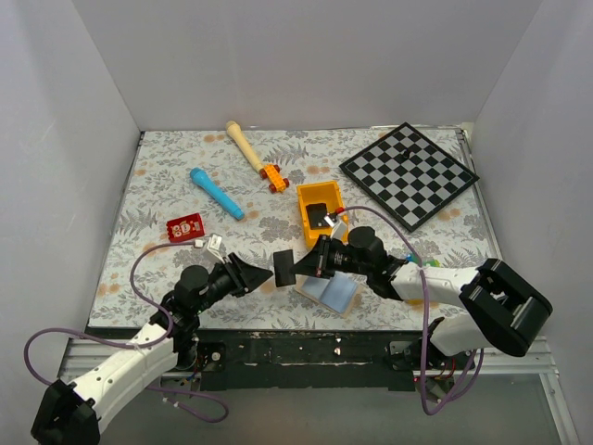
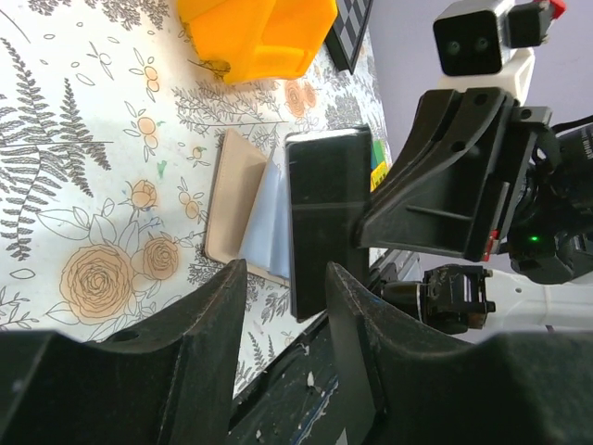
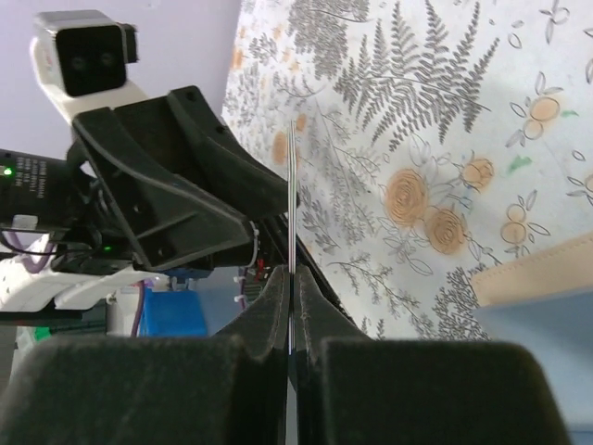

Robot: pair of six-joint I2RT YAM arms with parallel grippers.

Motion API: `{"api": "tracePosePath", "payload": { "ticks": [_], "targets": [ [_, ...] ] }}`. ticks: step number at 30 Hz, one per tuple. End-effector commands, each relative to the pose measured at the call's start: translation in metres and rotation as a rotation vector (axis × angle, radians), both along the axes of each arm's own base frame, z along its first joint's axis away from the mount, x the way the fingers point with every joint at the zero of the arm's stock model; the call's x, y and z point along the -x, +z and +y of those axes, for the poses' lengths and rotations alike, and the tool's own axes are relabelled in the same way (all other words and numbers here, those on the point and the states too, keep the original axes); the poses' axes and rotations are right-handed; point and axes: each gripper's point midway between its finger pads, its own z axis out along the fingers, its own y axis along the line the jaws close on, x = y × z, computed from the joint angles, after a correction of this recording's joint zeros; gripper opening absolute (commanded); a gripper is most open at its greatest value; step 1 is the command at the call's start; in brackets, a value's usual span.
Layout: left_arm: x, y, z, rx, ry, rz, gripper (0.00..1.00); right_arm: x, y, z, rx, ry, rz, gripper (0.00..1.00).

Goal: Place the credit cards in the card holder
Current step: Pick up the credit card from the storage box.

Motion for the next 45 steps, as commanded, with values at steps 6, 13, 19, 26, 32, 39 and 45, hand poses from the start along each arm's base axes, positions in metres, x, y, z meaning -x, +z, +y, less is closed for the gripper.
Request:
{"api": "tracePosePath", "payload": {
  "ticks": [6,13,19,26,32,39,45],
  "targets": [
    [-0.004,0.042,-0.017,0.102,-0.071,-0.104,0.38,0.005,0.047,0.011,-0.193,0.066,-0.050,0.01],
    [-0.005,0.062,-0.023,0.153,-0.094,-0.147,0.33,0.009,0.050,0.012,-0.229,0.086,-0.041,0.01],
    [-0.005,0.073,-0.028,0.182,-0.118,-0.164,0.23,0.009,0.052,0.012,-0.234,0.089,-0.051,0.01],
    [-0.003,0.086,-0.028,0.213,-0.124,-0.189,0.02,0.011,0.054,0.009,-0.209,0.092,-0.063,0.01],
    [0.000,0.094,-0.033,0.242,-0.162,-0.206,0.15,0.011,0.062,0.008,-0.196,0.095,-0.090,0.01],
    [0.005,0.096,-0.038,0.276,-0.205,-0.215,0.23,0.014,0.063,0.006,-0.197,0.101,-0.088,0.01],
    [0.007,0.104,-0.041,0.316,-0.230,-0.235,0.23,0.015,0.062,0.003,-0.182,0.100,-0.089,0.01]
  ]
}}
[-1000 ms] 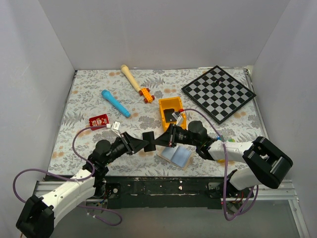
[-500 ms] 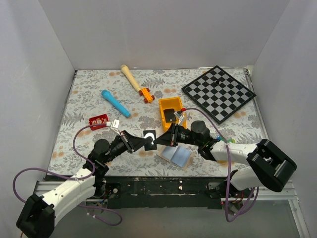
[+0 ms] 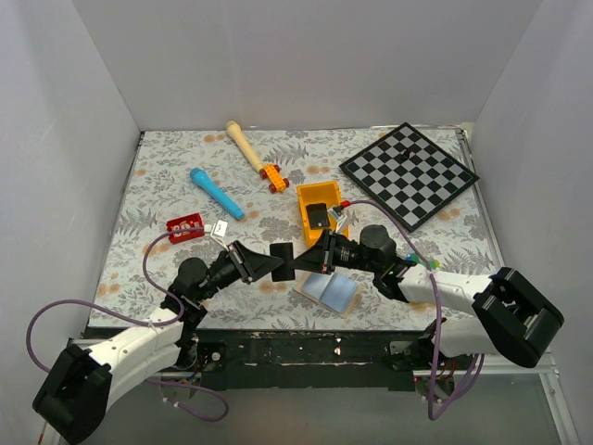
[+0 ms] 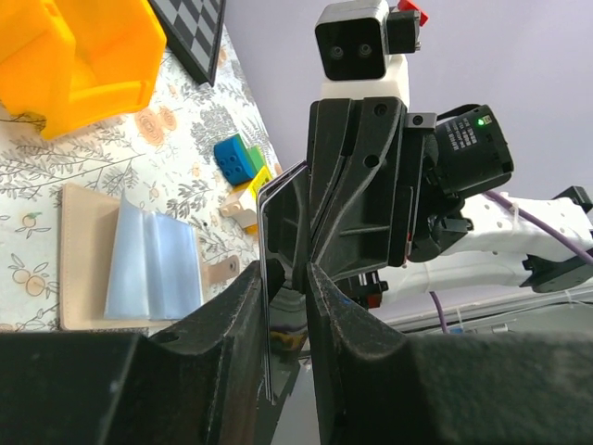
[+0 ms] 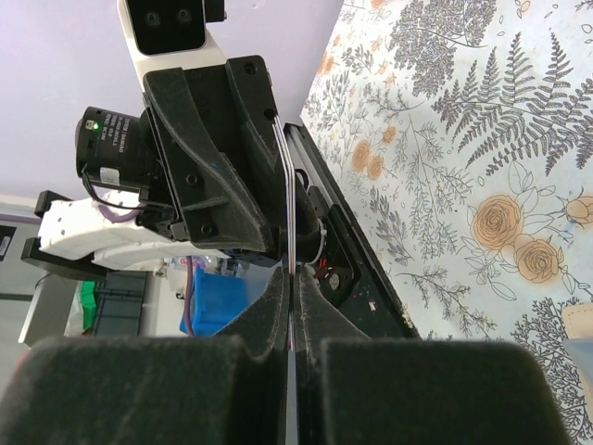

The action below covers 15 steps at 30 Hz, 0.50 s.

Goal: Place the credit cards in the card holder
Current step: Pick up the credit card from the storage box.

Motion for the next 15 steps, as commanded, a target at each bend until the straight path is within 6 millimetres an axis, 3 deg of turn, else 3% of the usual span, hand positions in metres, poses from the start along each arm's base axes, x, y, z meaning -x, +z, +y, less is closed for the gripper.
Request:
{"api": "tracePosePath", "payload": {
  "ticks": [1,6,12,15],
  "targets": [
    [0.009,0.039,-0.006,0.098,-0.067,-0.112,0.23,0.004,0.006,0.001,0.012,0.024,-0.031,0.01],
    [0.011,0.042,-0.010,0.110,-0.090,-0.120,0.22,0.003,0.006,0.002,0.017,0.023,-0.032,0.01],
    [0.010,0.035,-0.011,0.101,-0.090,-0.085,0.01,0.002,0.000,-0.002,0.052,0.005,-0.027,0.01],
    [0.007,0.025,-0.012,0.079,-0.080,-0.056,0.00,-0.003,-0.014,-0.009,0.130,-0.036,-0.025,0.04]
  ]
}}
